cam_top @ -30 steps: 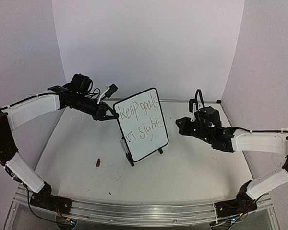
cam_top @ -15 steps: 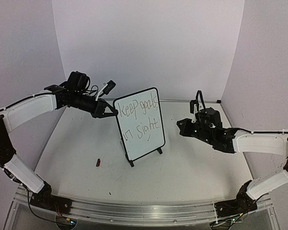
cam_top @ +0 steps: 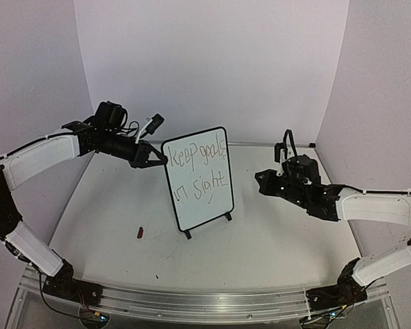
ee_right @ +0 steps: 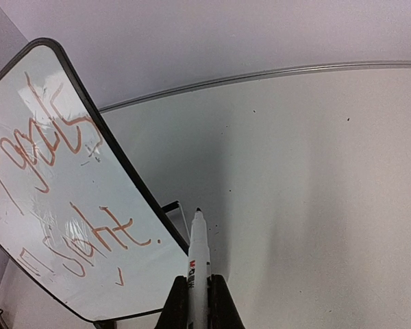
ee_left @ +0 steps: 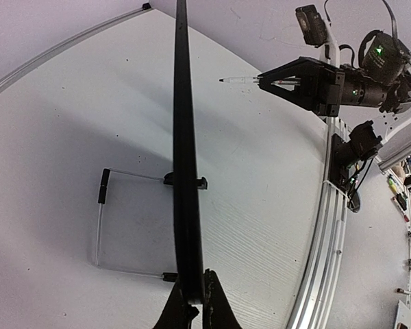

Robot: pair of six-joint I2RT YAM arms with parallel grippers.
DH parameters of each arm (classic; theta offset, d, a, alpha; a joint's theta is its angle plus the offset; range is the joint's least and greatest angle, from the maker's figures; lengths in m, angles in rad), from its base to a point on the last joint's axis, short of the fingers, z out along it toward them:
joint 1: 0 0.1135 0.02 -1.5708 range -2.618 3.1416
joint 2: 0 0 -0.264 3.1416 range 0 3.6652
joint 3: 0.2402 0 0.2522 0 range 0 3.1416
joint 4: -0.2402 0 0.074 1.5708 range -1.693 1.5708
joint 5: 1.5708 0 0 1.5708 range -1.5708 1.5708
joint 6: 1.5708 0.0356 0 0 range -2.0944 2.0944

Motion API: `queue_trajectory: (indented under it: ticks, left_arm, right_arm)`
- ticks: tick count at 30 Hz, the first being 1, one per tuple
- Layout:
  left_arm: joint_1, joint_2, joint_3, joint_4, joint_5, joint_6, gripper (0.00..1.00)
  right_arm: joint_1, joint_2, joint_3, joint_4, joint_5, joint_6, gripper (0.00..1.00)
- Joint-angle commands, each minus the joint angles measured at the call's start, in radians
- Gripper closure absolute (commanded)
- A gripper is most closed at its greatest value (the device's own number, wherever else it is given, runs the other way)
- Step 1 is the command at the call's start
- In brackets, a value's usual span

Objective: Write a sentence on the whiteboard
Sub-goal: Place the whiteboard at the center of the board.

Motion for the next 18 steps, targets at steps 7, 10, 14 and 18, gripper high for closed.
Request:
queue_trajectory:
  ticks: [7, 10, 14, 18]
  left_arm:
    - [0.007, -0.123, -0.064, 0.035, -0.086, 0.002, 0.97]
    - [0.007, -0.152, -0.100, 0.037, -0.120, -0.014, 0.89]
    - [0.007, -0.178, -0.136, 0.045, -0.145, -0.038, 0.70]
    - [0.007, -0.200, -0.169, 0.055, -0.159, -0.061, 0.55]
  right_arm:
    - [-0.004, -0.047, -0.002, -0.013, 0.002, -0.007, 1.00]
    - [-0.004, -0.056, -0.002, -0.017, -0.003, -0.010, 1.00]
    - [-0.004, -0.067, -0.006, -0.019, -0.005, -0.013, 1.00]
    - [-0.004, -0.078, -0.007, -0.023, -0.007, -0.016, 1.00]
